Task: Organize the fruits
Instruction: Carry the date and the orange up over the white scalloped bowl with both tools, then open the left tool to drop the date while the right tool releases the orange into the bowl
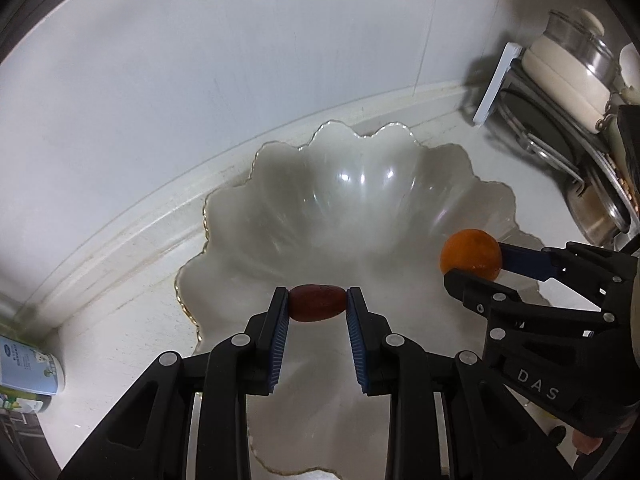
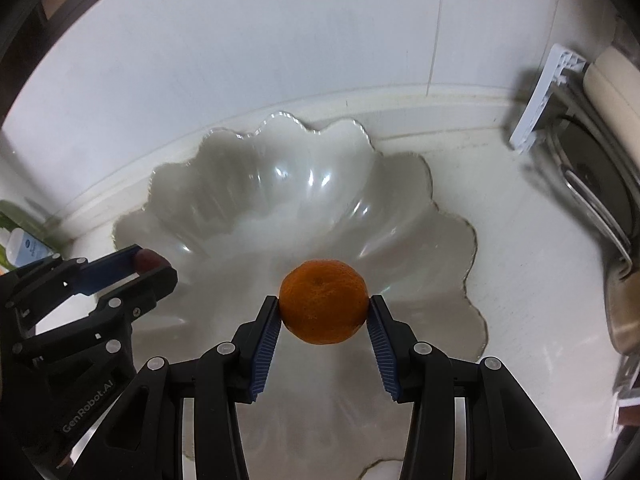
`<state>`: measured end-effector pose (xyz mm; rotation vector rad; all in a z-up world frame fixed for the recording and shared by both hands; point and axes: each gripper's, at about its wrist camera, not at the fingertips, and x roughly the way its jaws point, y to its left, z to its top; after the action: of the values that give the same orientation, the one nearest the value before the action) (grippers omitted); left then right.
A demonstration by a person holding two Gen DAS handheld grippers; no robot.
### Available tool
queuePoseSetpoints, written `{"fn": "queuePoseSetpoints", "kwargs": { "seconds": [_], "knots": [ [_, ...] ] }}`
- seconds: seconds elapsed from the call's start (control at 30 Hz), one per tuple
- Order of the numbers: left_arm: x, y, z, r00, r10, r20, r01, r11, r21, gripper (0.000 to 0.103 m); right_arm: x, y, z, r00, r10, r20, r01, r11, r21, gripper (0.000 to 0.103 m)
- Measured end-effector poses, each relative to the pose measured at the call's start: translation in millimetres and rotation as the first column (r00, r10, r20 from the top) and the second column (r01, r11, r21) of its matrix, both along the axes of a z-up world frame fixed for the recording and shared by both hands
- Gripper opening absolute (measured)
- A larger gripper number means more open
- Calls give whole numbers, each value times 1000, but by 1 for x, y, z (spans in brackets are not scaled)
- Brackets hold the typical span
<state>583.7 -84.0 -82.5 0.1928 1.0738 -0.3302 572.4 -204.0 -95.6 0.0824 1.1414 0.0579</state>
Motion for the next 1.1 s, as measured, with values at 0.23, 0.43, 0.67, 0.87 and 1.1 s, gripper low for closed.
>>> {"fn": "queuePoseSetpoints", "kwargs": {
  "seconds": [0.23, 0.43, 0.67, 0.87, 1.1],
  "knots": [
    [4, -4, -14, 999, -10, -40, 10, 1000, 21, 39, 2, 3, -7, 1000, 10, -29, -10, 1000, -13, 46],
    [1, 3, -8, 1000, 15, -13, -15, 999, 36, 58, -1, 1, 2, 1000, 7, -4, -7, 999, -40, 57],
    [-25, 13, 24, 996, 27, 83, -30, 999, 38, 65, -29, 0, 33, 996, -7, 90, 15, 996, -91, 57],
    [-54, 21, 57, 983, 46, 178, -50, 999, 14, 77, -61, -5, 57, 984, -24, 175, 43, 993, -106, 57],
    [-95, 29, 88, 963, 39, 265, -29, 999, -43, 86, -104, -7, 85, 965, -30, 262, 61, 992, -110, 57]
  ]
}}
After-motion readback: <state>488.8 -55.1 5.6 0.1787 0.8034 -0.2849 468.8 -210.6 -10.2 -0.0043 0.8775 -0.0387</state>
